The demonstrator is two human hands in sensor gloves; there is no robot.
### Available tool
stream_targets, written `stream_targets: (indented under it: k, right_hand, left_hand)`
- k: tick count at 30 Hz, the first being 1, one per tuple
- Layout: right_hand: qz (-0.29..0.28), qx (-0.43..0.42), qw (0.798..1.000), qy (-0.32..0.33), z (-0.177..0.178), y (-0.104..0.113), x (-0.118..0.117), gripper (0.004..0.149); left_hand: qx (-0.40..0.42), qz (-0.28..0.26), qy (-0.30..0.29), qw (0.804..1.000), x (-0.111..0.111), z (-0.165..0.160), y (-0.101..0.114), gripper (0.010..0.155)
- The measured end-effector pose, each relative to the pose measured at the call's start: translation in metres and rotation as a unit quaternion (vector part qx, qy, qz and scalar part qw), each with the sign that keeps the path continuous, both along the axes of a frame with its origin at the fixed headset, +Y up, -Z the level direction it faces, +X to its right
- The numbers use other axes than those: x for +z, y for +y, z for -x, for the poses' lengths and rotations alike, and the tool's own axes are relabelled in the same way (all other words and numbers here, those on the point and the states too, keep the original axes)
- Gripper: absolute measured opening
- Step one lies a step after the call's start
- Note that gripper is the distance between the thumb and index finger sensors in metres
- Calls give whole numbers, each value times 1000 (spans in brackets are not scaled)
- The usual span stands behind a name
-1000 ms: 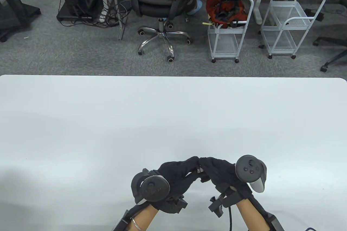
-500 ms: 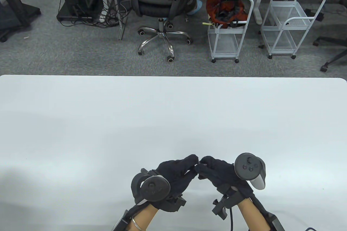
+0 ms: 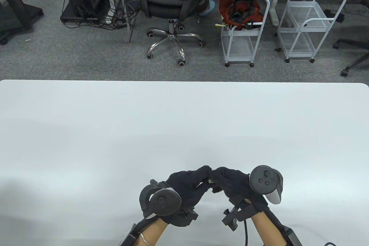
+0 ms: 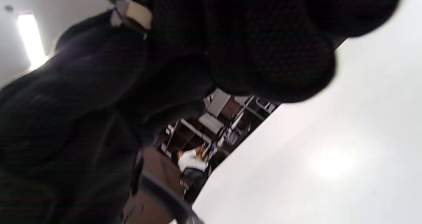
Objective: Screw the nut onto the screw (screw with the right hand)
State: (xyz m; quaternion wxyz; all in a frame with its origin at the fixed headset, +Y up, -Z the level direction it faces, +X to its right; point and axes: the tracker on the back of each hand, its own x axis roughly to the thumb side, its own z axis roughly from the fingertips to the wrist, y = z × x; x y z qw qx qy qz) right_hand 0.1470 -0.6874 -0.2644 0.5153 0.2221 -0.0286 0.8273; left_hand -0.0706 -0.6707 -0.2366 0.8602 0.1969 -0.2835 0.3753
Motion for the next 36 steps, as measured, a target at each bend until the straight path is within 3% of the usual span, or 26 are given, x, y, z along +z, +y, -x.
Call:
stream_targets:
  k: [6,9,12,18,20,23,30,33,36]
  right_hand:
    - [46,39,995,75,3,-1,-2,53]
    - [-2,27,999,28,0,0,-2,48]
    - [11,0,1000,4,-1,-1,-1,49]
    - [45,52,994,81,2,1,-2,52]
    - [10,40,998,50,1,1,-2,48]
    - [12,-2,1000,2,0,-2,-1,48]
    - [59,58,993,88,1,0,-4,51]
    - [18,36,999,29,0,-1,-3,47]
    - [23,0,1000,3,0,-5,-3,48]
  left_hand:
    - [-9,3,20,1000,-3,3,-2,42]
    - [-5,0,10,1000,-1,1,-1,42]
    - [3,4,-6,1000,0,0,0,42]
    - [-7,2,15,1000,-3,3,-2,42]
    - [-6,-1,11,1000,-2,2,-1,42]
    - [3,6,-8,1000,-2,0,-2,42]
    - [-8,16,12,1000,-6,4,-6,42]
    - [-10,5,6,1000,-4,1,-5,42]
    - [-7,3,-3,1000,-2,-1,-3,42]
